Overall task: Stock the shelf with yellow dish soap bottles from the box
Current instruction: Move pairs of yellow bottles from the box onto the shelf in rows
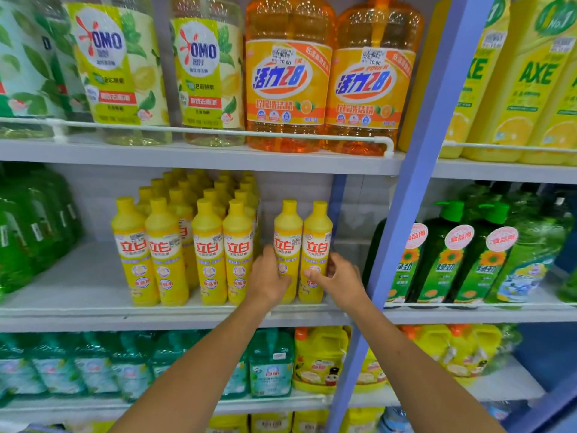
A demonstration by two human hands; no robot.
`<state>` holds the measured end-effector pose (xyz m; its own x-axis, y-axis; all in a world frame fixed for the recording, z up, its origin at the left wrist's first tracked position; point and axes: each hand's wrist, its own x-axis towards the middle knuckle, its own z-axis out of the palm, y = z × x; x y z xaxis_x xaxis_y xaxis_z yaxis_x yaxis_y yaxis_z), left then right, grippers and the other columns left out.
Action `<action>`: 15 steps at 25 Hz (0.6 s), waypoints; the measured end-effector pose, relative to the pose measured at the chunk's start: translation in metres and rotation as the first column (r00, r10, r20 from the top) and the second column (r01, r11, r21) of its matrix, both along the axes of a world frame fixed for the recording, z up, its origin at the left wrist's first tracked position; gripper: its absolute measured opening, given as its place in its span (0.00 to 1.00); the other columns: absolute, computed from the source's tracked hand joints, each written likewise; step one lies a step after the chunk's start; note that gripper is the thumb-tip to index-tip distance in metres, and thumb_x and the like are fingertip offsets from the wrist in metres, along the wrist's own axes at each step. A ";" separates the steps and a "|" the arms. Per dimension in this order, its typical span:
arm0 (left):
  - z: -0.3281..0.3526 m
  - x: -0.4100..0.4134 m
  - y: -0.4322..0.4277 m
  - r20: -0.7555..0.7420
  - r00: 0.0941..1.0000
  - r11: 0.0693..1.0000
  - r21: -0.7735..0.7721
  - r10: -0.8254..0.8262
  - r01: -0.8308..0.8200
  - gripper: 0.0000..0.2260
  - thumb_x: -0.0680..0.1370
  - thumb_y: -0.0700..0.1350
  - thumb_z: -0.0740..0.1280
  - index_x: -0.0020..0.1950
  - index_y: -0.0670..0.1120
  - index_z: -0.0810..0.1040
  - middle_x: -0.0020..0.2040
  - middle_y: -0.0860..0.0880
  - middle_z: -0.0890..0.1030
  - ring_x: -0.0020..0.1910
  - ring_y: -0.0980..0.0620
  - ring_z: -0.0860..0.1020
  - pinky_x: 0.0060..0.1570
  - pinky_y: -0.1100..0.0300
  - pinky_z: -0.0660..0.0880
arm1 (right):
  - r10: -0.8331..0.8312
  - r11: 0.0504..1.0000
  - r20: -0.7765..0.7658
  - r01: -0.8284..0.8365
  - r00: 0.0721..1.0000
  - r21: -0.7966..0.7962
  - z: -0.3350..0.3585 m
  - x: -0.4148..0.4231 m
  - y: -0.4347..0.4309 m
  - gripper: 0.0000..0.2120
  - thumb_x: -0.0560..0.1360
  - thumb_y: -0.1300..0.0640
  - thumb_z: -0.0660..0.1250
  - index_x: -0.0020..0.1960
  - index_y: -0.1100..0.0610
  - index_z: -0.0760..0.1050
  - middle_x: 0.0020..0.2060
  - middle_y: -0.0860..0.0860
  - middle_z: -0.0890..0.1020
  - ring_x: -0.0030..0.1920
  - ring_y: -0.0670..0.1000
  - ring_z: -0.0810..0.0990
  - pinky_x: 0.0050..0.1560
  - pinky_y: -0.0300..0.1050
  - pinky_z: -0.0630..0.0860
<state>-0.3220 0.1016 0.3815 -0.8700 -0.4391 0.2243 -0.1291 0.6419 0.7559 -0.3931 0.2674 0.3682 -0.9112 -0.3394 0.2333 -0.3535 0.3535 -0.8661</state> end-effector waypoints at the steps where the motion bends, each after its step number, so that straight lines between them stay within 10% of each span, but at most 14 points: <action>1: -0.009 -0.002 0.000 -0.013 1.000 1.000 0.010 0.017 -0.017 0.27 0.69 0.42 0.78 0.65 0.43 0.72 0.62 0.44 0.80 0.61 0.42 0.79 0.58 0.47 0.78 | -0.006 1.000 0.017 0.006 1.000 -0.009 -0.005 0.001 -0.001 0.22 0.70 0.50 0.79 0.61 0.52 0.78 0.54 0.47 0.85 0.53 0.45 0.84 0.59 0.52 0.82; 15: -0.043 -0.050 0.008 0.144 0.963 0.970 0.046 0.229 -0.237 0.16 0.75 0.48 0.74 0.59 0.43 0.76 0.59 0.42 0.81 0.59 0.39 0.80 0.58 0.48 0.78 | -0.172 0.947 0.054 0.150 0.984 0.284 -0.033 -0.033 -0.037 0.24 0.70 0.42 0.77 0.59 0.55 0.78 0.55 0.53 0.85 0.54 0.56 0.84 0.51 0.48 0.80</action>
<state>-0.3723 0.1095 0.3384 -0.7625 -0.6425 0.0764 -0.3743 0.5344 0.7578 -0.4263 0.2309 0.3349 -0.9706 -0.2279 0.0778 -0.2080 0.6302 -0.7481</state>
